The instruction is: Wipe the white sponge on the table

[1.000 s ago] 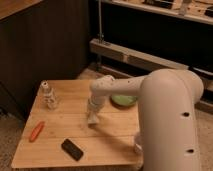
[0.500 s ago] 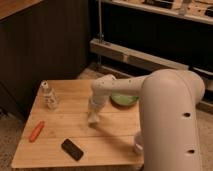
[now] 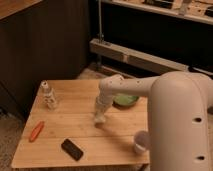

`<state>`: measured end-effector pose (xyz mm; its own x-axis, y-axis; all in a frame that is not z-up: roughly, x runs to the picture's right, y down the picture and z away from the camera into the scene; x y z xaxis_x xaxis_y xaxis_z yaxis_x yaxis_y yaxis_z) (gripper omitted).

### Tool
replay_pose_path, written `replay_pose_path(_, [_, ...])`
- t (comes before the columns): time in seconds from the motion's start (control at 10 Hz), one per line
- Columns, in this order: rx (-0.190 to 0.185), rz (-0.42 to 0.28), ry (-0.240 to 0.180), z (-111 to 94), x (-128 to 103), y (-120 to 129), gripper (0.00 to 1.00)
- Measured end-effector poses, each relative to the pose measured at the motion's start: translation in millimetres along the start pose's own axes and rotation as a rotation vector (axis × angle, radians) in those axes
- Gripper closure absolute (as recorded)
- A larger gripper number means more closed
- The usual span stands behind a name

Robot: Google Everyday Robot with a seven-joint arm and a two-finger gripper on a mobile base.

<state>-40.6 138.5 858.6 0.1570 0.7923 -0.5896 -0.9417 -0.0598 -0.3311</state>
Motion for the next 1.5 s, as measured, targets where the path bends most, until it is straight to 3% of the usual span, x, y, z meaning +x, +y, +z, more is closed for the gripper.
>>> replay_pose_path(0.6, [0.008, -0.001, -0.003, -5.3, 54.1, -7.7, 0.95])
replay_pose_path(1.2, [0.005, -0.074, 0.037, 10.6, 106.6, 17.7, 0.95])
replay_pose_path(1.5, [0.004, -0.134, 0.06, 14.9, 112.9, 31.2, 0.95])
